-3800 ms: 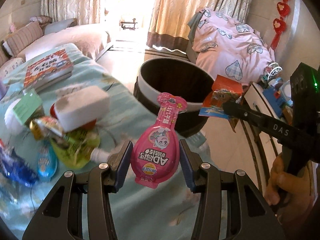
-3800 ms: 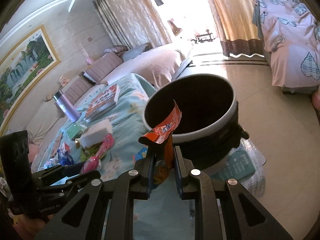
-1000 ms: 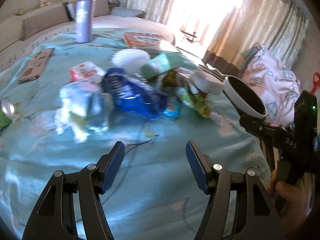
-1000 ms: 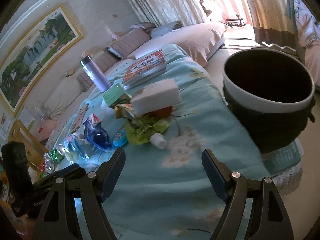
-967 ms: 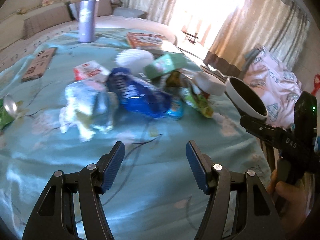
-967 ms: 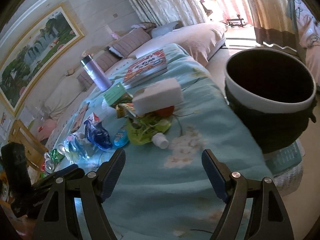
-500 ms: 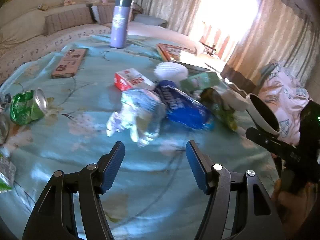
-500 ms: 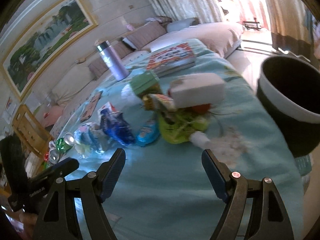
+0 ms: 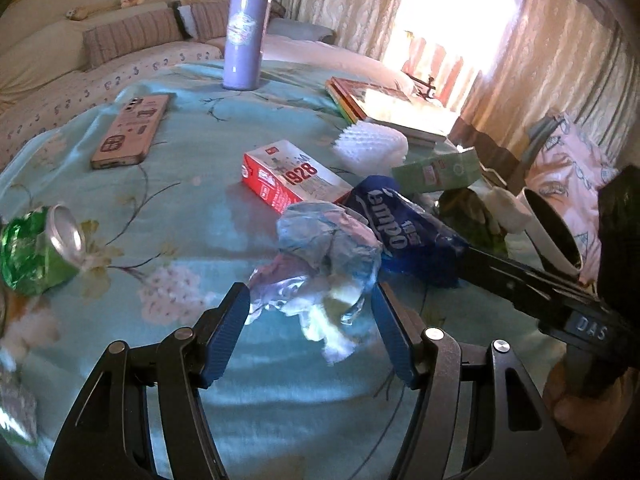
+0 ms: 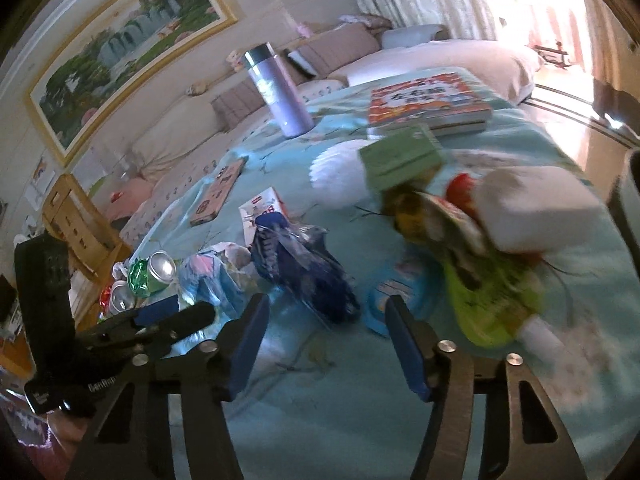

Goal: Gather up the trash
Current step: 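Grasp the crumpled tissue with the left tool while the right tool grasps the blue wrapper, then carry the tissue and blue wrapper over the bin and open both tools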

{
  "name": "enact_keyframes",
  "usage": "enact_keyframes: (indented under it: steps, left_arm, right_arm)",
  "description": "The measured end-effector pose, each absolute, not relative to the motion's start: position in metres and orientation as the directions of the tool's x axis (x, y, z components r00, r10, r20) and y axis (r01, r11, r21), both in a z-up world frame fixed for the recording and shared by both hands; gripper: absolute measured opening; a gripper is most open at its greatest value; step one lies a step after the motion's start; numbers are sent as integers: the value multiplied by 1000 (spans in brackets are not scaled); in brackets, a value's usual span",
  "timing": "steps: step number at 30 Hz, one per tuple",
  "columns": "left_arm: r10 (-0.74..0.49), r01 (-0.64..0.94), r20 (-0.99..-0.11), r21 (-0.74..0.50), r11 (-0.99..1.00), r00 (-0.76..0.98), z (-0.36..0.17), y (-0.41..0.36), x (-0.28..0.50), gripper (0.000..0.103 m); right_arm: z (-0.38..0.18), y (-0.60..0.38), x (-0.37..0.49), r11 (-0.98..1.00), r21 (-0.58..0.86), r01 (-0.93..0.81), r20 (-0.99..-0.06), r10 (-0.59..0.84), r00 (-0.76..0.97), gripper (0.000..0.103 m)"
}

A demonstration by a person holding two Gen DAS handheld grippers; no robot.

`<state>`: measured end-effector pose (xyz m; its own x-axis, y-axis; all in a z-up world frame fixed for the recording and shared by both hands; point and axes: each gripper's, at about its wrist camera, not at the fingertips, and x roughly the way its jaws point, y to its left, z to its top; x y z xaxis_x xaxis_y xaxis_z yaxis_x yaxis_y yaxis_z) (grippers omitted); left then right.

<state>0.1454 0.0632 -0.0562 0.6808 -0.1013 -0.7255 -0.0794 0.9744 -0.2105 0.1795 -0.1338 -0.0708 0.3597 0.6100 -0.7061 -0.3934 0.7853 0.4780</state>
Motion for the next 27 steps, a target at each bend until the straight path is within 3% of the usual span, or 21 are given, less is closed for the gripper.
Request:
enact_keyframes:
  steps: [1, 2, 3, 5, 11, 27]
  left_arm:
    - [-109, -72, -727, -214, 974, 678, -58, 63, 147, 52]
    - [-118, -65, -727, -218, 974, 676, -59, 62, 148, 39]
    - [-125, -62, -731, -223, 973, 670, -61, 62, 150, 21]
    - [-138, -59, -738, -234, 970, 661, -63, 61, 152, 8]
    - [-161, -34, -717, -250, 968, 678, -55, 51, 143, 5]
    - [-306, 186, -671, -246, 951, 675, -20, -44, 140, 5]
  right_arm:
    - [-73, -128, 183, 781, 481, -399, -708, 614, 349, 57]
    - [-76, -125, 185, 779, 482, -402, -710, 616, 342, 51]
    - [-78, -121, 187, 777, 481, -407, -715, 616, 331, 39]
    - [-83, -114, 189, 773, 481, -414, -724, 616, 309, 24]
    - [-77, -124, 176, 762, 496, -417, -705, 633, 319, 18]
    - [-44, -246, 151, 828, 497, -260, -660, 555, 506, 17]
